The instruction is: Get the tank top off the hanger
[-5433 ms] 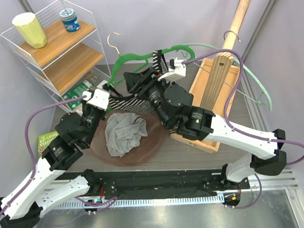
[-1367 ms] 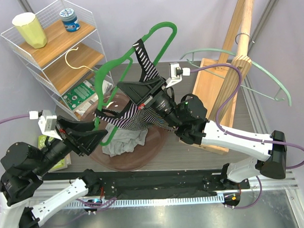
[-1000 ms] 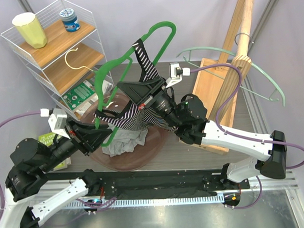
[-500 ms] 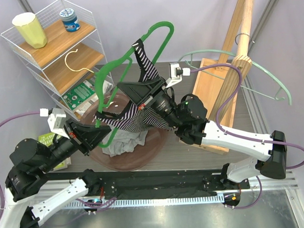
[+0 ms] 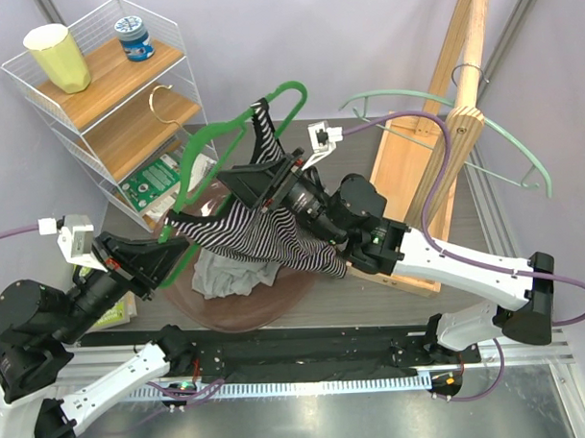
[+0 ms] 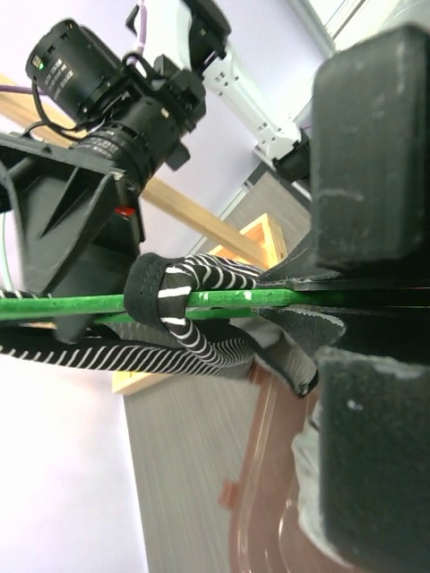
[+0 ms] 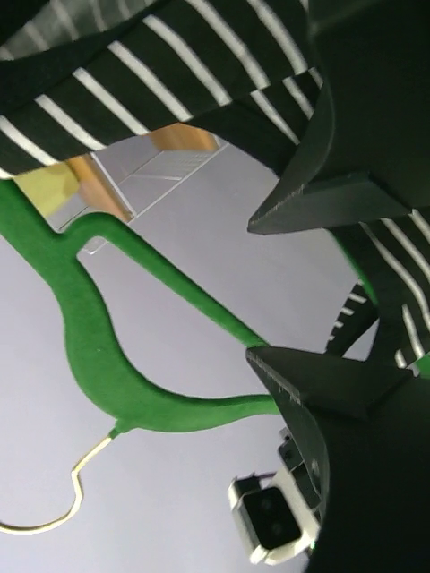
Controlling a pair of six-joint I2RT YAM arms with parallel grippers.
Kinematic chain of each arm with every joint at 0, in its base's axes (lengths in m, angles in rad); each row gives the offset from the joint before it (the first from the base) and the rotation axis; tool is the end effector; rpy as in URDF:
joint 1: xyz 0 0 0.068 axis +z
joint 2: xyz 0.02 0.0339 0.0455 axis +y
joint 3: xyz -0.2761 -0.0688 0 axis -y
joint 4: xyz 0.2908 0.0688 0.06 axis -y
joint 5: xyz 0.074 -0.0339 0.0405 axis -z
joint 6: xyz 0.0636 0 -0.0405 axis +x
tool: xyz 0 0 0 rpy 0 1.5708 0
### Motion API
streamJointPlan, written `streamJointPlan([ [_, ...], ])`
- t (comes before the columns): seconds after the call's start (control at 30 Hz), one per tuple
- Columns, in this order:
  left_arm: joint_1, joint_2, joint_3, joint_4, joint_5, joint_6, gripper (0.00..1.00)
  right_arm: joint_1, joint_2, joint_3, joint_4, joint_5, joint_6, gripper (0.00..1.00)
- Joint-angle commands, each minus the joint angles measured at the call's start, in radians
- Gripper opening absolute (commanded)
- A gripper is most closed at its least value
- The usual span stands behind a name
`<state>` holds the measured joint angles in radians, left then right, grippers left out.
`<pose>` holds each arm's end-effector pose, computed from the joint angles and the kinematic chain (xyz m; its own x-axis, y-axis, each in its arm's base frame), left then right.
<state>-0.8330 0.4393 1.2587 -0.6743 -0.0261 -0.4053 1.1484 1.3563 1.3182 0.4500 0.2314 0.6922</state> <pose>0.0422 -0.0440 0.5043 -0.1954 -0.3710 -0.9078 0.7022 0.5933 -0.3936 0.1685 0.3394 0.4866 -0.3853 0.6581 -0.6469 -0.7219 0.2217 0.6555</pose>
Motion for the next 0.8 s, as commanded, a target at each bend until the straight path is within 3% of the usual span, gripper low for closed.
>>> streamJointPlan([
  [0.0,-0.003,-0.008,0.062,0.061,-0.046,0.048,0.00,-0.004,-0.031,0.073,-0.236,0.013,-0.118,0.64],
  [0.1,-0.003,-0.005,0.070,0.048,-0.052,0.059,0.00,-0.004,-0.025,0.116,-0.388,-0.032,-0.199,0.74],
  [0.4,-0.003,0.024,0.058,0.007,-0.051,0.076,0.00,0.025,-0.005,0.351,-0.712,-0.044,-0.373,0.75],
  [0.63,-0.003,0.035,0.048,0.015,-0.047,0.062,0.00,0.030,0.029,0.461,-0.836,-0.055,-0.425,0.78],
  [0.77,-0.003,0.049,0.042,0.030,-0.032,0.060,0.00,0.030,0.046,0.509,-0.823,-0.083,-0.357,0.78],
])
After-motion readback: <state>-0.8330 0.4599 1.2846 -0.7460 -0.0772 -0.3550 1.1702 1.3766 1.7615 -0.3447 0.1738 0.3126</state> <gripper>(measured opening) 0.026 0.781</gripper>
